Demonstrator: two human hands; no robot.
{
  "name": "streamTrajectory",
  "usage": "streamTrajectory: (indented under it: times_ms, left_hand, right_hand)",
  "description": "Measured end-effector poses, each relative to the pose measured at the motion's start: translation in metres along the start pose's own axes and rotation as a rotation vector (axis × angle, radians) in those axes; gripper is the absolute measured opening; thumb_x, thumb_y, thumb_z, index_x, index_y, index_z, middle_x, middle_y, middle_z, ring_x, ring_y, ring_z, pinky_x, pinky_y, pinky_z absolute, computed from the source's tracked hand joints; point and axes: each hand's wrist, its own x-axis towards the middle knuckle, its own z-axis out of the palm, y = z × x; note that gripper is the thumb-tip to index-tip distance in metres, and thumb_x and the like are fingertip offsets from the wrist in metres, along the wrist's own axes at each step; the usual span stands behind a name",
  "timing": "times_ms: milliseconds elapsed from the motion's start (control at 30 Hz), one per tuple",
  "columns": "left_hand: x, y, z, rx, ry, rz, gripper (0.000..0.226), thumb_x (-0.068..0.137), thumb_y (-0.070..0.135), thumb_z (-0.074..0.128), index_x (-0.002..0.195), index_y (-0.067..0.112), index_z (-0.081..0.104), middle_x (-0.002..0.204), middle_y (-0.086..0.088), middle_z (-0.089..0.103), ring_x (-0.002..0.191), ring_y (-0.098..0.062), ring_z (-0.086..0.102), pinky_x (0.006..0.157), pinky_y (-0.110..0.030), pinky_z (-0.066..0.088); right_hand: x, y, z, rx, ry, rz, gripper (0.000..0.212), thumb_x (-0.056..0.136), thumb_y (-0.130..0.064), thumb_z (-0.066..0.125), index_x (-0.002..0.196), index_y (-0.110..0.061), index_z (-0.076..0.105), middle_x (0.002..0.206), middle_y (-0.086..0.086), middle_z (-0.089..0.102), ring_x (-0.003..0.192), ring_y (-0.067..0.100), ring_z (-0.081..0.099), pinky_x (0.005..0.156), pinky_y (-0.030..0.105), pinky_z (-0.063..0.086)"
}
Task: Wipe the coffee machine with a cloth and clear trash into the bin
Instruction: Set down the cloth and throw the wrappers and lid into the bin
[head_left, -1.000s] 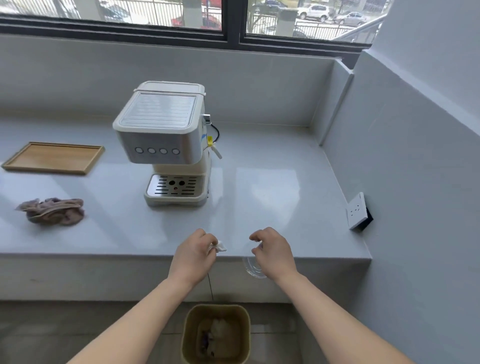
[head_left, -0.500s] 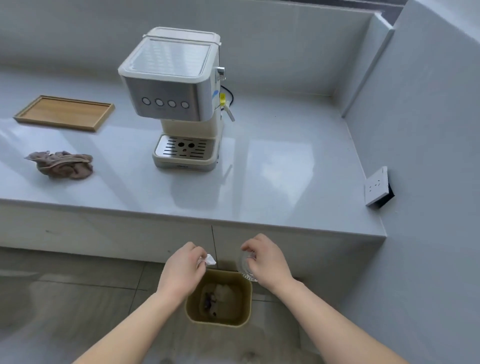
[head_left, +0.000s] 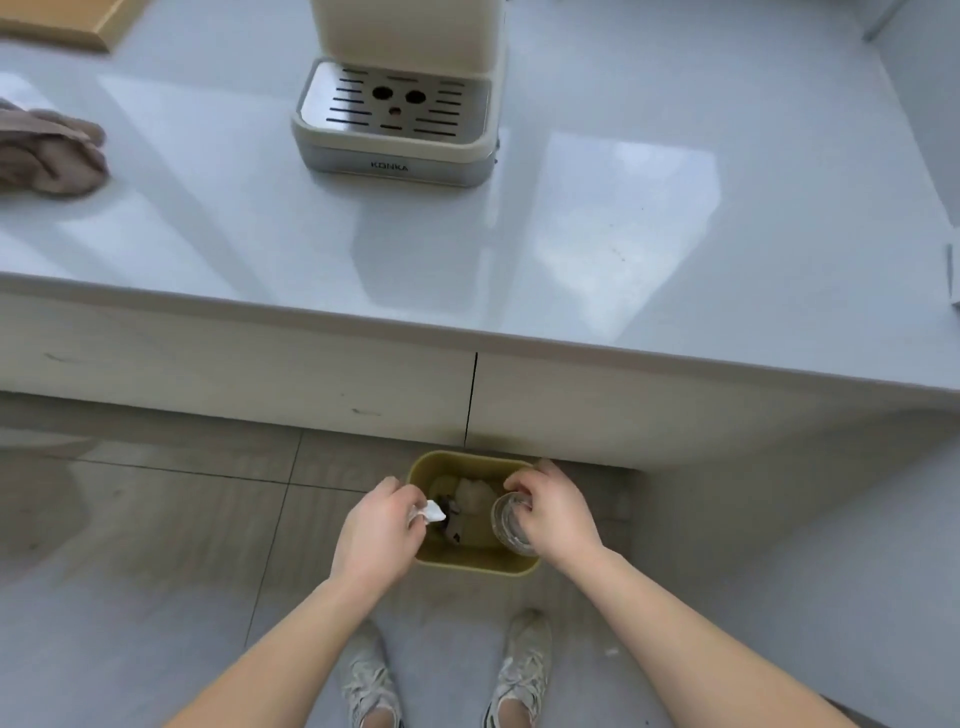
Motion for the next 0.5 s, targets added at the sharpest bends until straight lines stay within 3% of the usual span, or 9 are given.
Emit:
streamTrajectory:
  times_ms: [333,500]
  left_hand:
    - [0.034,-0.039,0.084,0.088,-0.116,-0.097,0.018,0.092,0.027,0.06,0.109,0.025,0.067,0.111,0.001,0.065,0.09,-0.023,0.065,0.073,-0.033,0.055]
    - [0.039,-0.049,0.113,0.129,-0.136,-0.13,0.016,0.094,0.027,0.059,0.109,0.027,0.066,0.109,0.003,0.065,0.085,-0.019,0.065,0.074,-0.035,0.059]
  right_hand:
    - [0.044,0.058,0.089,-0.021,-0.084,0.18,0.025,0.091,-0.015,0.059,0.111,-0.03,0.064,0.121,-0.002,0.057,0.091,0.015,0.057,0.077,0.023,0.046]
    - [0.054,0.072,0.117,-0.009,-0.081,0.199,0.029,0.092,-0.011,0.058,0.114,-0.029,0.064,0.119,-0.003,0.055,0.094,0.017,0.061,0.08,0.024,0.049]
